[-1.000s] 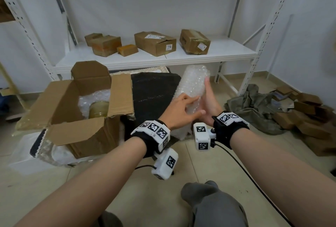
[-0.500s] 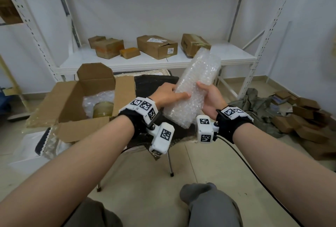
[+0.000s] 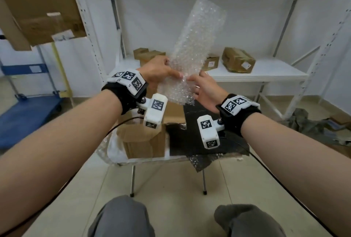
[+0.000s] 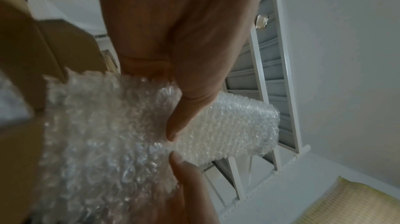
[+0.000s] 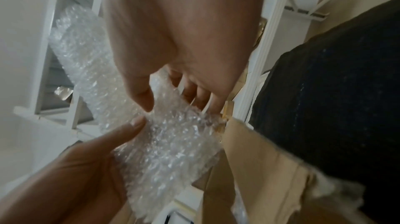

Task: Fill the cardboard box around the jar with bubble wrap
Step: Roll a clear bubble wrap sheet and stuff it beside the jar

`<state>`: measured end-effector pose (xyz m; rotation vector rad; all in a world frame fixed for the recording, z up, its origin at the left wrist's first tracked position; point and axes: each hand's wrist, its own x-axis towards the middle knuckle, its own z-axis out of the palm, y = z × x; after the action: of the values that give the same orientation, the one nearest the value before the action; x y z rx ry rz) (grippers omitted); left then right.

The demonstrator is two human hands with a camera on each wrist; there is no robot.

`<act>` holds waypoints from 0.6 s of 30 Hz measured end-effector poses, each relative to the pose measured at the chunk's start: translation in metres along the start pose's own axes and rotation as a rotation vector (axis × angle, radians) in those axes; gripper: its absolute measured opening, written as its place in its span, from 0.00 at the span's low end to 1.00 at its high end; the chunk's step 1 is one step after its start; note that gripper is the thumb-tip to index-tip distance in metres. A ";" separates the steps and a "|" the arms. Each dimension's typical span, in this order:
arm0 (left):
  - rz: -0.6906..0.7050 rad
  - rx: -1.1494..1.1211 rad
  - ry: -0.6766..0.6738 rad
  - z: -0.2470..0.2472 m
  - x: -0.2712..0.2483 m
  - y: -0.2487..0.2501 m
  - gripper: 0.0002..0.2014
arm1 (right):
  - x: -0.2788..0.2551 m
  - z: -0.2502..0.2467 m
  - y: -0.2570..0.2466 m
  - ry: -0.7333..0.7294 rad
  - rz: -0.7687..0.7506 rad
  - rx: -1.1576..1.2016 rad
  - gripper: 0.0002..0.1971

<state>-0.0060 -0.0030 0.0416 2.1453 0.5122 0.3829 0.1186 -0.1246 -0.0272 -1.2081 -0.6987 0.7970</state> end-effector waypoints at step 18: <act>-0.134 0.102 0.157 -0.066 -0.015 -0.086 0.19 | 0.058 0.093 0.062 -0.143 0.222 -0.533 0.25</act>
<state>-0.0675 0.0812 0.0081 2.1747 0.7750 0.4607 0.0640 -0.0170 -0.0646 -1.7441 -0.9412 0.9188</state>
